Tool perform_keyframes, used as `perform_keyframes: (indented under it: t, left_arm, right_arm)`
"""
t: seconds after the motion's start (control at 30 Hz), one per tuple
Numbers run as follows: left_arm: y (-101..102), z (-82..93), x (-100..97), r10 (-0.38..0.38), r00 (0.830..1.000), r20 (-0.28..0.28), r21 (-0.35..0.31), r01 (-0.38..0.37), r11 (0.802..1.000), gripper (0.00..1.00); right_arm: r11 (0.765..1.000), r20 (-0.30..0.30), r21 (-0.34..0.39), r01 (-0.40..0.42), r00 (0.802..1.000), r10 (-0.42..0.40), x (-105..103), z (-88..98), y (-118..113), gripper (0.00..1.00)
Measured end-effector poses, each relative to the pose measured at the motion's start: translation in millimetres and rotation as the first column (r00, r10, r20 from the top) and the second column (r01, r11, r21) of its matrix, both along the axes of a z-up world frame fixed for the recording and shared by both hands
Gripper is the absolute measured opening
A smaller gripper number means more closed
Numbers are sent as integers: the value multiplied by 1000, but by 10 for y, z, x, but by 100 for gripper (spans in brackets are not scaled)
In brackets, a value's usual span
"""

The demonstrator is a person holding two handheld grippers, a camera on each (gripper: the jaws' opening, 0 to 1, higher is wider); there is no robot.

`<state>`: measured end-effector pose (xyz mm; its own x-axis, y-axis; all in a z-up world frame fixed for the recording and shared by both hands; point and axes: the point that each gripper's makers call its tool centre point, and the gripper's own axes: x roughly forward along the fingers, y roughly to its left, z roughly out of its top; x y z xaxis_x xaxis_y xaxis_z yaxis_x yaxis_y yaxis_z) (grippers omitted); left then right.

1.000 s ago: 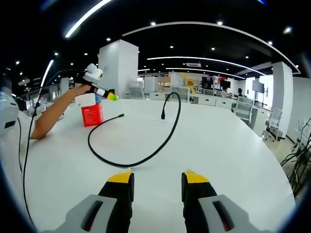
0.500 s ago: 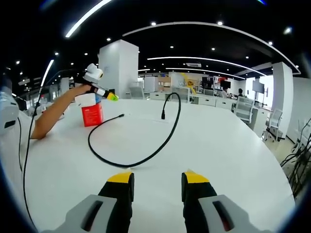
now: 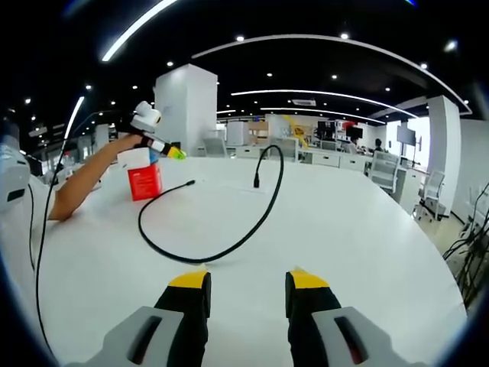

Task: Find the data cable on the table. Grasp the USB connector end of the cable and insert it into the USB port on the table

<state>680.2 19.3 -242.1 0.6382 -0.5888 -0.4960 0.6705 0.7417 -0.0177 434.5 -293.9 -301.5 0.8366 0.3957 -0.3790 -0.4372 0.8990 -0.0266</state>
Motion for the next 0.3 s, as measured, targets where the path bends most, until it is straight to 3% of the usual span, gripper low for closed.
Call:
perform_keyframes:
  t: [0.3]
  left_arm:
    - [-4, -1, -4, 0, 1000, 0, 0, 0, 1000, 16]
  right_arm:
    - [1000, -1, 1, 6, 1000, -6, -5, -10, -24, 42]
